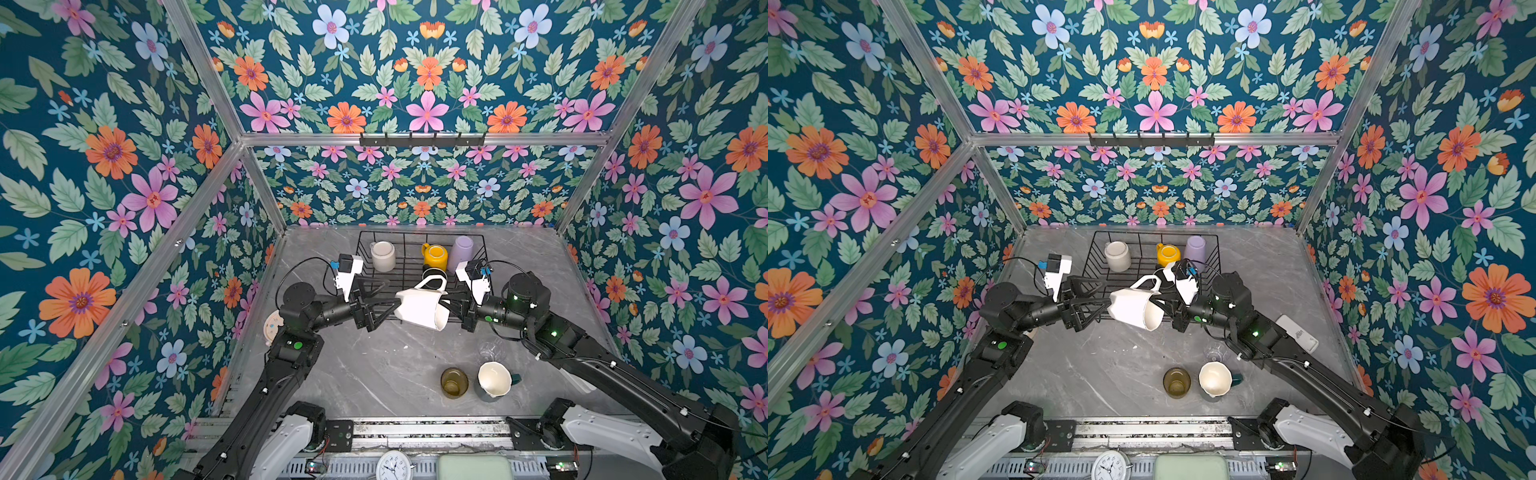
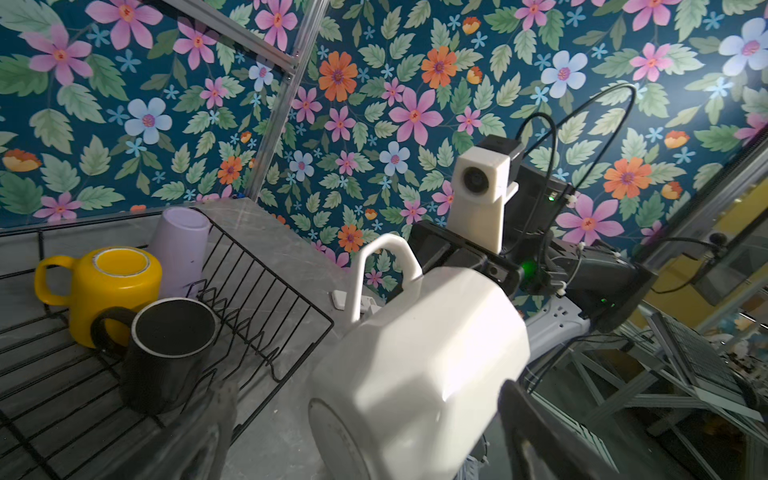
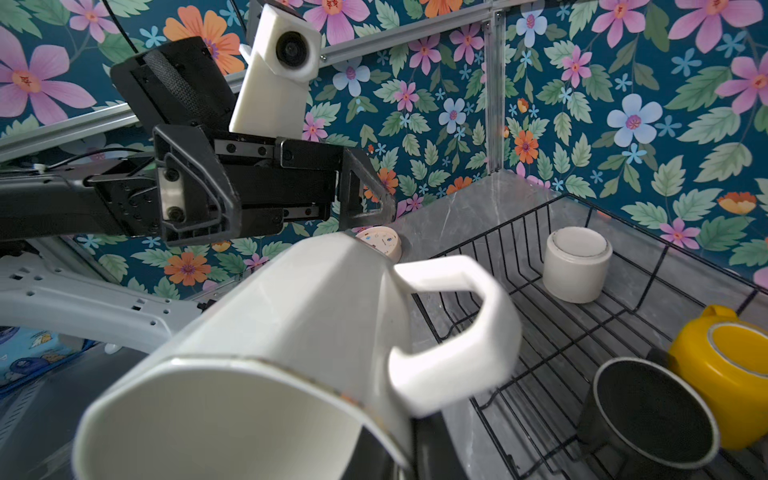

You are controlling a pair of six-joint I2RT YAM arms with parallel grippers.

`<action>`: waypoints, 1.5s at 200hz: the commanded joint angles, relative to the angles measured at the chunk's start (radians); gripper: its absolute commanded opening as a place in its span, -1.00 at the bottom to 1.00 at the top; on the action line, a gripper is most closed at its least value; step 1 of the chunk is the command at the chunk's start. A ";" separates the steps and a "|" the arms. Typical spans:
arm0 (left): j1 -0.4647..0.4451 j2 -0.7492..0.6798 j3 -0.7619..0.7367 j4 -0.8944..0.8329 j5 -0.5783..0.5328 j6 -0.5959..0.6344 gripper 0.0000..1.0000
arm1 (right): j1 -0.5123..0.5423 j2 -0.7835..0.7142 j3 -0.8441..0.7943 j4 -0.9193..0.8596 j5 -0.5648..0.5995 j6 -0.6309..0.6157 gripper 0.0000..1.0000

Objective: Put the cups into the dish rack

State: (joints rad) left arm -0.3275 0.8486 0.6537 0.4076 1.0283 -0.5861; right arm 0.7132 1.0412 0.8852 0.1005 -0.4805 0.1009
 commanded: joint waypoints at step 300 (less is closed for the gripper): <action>-0.001 0.224 -0.100 1.232 0.283 -0.939 0.92 | 0.031 0.283 0.192 0.313 -0.218 0.077 -1.00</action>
State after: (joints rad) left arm -0.3260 1.0927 0.5484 1.5326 1.2835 -1.4956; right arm 0.7444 1.3087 1.0588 0.3450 -0.7574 0.1623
